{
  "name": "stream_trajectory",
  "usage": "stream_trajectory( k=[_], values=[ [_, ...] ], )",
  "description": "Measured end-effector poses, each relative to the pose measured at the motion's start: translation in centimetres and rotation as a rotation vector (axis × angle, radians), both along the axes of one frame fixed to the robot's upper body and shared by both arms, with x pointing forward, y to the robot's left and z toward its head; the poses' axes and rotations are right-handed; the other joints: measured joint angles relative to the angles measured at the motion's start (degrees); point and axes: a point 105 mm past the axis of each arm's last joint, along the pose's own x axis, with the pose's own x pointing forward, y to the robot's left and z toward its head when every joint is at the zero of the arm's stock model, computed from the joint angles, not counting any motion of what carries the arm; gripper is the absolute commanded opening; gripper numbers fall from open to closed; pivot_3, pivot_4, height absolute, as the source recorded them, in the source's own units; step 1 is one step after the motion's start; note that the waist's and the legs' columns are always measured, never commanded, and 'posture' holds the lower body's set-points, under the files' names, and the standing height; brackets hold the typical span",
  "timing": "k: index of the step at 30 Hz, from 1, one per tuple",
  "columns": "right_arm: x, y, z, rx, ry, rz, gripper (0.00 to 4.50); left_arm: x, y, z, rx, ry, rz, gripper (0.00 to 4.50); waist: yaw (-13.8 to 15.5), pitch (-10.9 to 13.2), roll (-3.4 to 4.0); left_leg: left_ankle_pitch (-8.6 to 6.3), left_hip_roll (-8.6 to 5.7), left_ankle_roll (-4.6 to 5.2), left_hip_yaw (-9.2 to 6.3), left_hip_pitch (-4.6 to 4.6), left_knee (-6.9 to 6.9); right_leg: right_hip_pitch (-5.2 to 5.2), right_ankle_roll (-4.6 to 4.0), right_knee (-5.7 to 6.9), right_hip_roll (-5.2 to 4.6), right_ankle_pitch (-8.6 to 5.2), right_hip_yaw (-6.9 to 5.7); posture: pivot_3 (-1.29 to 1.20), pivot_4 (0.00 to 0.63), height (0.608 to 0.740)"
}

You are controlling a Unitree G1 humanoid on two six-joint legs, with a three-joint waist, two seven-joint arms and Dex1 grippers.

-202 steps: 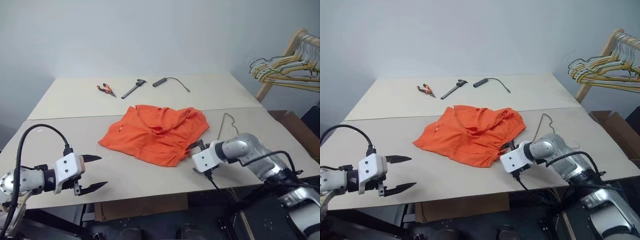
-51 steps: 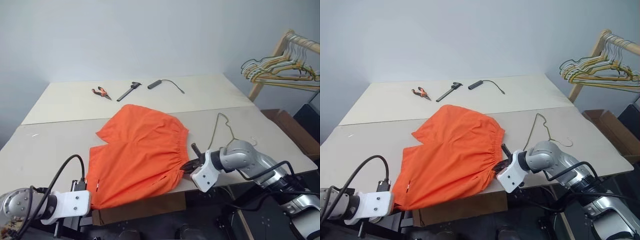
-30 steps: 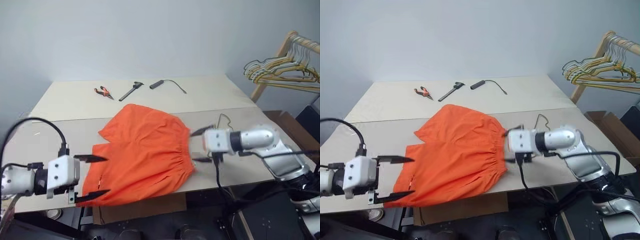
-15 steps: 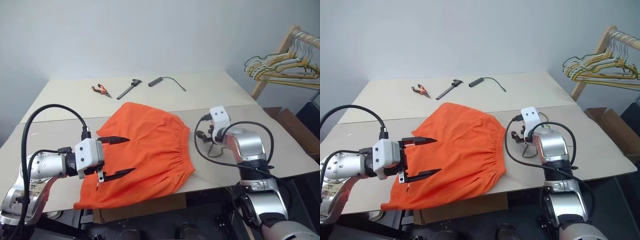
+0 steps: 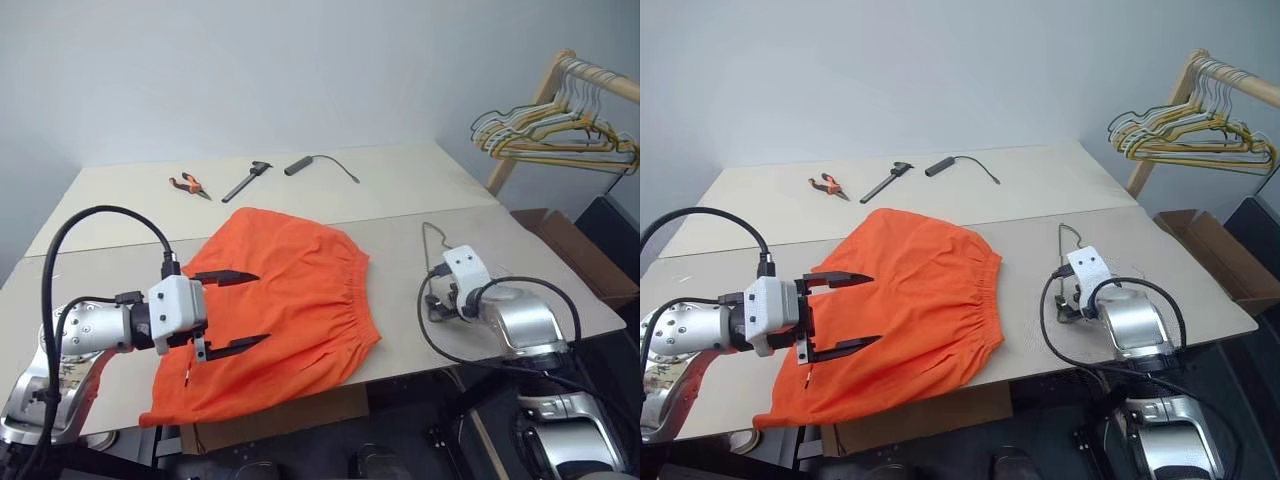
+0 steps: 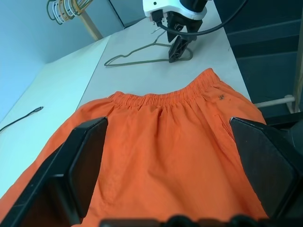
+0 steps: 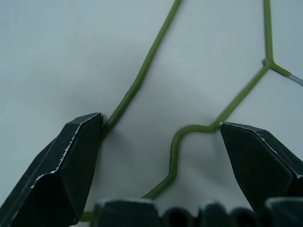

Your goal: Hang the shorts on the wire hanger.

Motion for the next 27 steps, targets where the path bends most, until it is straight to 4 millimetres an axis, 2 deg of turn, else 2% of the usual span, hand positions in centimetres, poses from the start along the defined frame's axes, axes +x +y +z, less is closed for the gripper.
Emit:
stream_trajectory(
  k=[6,9,14,20,23,27],
  values=[
    [2.4,2.6,3.5,0.252,-0.105,0.004,4.5,0.2,-0.5,0.2,-0.014,0.002,-0.012,4.48,-0.6,0.0,0.02,0.01,0.03,0.0,-0.04,0.09,0.0,0.12,0.0,0.02,0.06,0.02,-0.02,0.03,0.0,0.74],
    [2.7,2.5,2.6,0.277,-0.062,-0.014,4.5,0.0,-0.6,0.2,-0.04,0.027,-0.024,4.48,-0.3,0.0,0.02,0.0,0.0,0.02,-0.04,0.08,0.0,0.17,-0.11,-0.07,0.01,0.08,-0.05,0.04,0.0,0.74],
    [2.4,2.2,-0.8,0.274,0.057,-0.059,4.5,-0.1,-0.9,0.6,-0.081,0.039,-0.045,4.48,-0.2,0.0,0.03,-0.07,-0.03,0.13,0.01,0.05,0.0,0.18,-0.08,-0.16,-0.01,0.1,0.02,0.04,0.0,0.74],
    [2.9,2.2,-1.0,0.264,0.067,-0.071,4.5,-0.2,-1.1,0.6,-0.092,0.037,-0.054,4.48,-0.3,0.0,0.03,-0.07,-0.01,0.13,-0.01,0.11,0.0,0.3,-0.06,-0.14,0.0,0.09,0.0,0.04,0.0,0.74],
    [2.9,2.2,-1.2,0.255,0.074,-0.073,3.91,-0.2,-1.2,0.5,-0.099,0.04,-0.058,4.5,-0.3,0.0,0.02,-0.07,0.0,0.13,-0.02,0.12,0.0,0.39,-0.05,-0.14,0.0,0.08,0.0,0.04,0.0,0.74],
    [2.9,1.8,-1.3,0.232,0.075,-0.098,2.58,-0.2,-1.3,0.5,-0.1,0.039,-0.058,4.5,-0.3,0.0,0.0,-0.07,0.0,0.13,-0.02,0.12,0.0,0.41,-0.04,-0.14,0.01,0.07,0.0,0.04,0.0,0.74]
  ],
)
